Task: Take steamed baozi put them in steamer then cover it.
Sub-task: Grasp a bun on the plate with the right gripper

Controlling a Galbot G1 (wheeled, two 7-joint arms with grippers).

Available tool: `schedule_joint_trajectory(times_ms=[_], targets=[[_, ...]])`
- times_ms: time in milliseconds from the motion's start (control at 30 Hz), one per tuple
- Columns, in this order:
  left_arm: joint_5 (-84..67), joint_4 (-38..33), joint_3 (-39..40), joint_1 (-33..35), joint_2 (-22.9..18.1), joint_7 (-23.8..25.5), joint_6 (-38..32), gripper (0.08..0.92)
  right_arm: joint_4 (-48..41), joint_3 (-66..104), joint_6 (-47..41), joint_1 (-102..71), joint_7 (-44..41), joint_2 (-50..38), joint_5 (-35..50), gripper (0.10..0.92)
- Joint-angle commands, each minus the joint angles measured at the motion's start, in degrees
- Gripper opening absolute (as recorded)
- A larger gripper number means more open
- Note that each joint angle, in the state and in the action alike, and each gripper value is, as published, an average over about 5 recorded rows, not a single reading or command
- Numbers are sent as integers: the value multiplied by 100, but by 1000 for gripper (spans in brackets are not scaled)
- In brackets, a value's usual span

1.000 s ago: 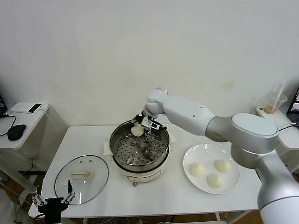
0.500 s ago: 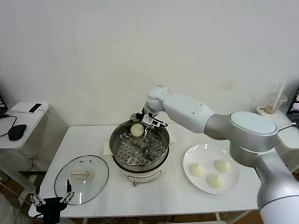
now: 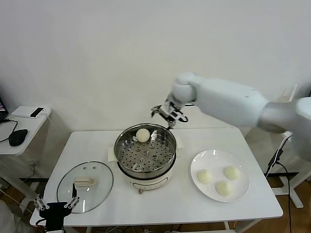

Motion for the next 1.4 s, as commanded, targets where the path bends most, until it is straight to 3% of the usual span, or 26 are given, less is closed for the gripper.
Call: schedule_joint_trajectory(times_ms=[33, 267, 567, 967, 1400], targets=[[-443, -171, -9, -15, 133, 102, 174, 823, 2158, -199, -2081, 392, -431, -2329, 988, 823], [-422, -112, 28, -82, 178, 96, 161, 823, 3021, -20, -2610, -181, -376, -3465, 943, 823], [-395, 7, 6, -142, 166, 82, 146, 823, 3011, 532, -2456, -1551, -434, -3755, 229, 823], [-325, 143, -64, -165, 162, 82, 141, 823, 2072, 1855, -2221, -3431, -288, -3216, -698, 823], [-244, 270, -110, -196, 147, 96, 137, 823, 890, 2061, -2027, -3690, -55, -2207, -1043, 823]])
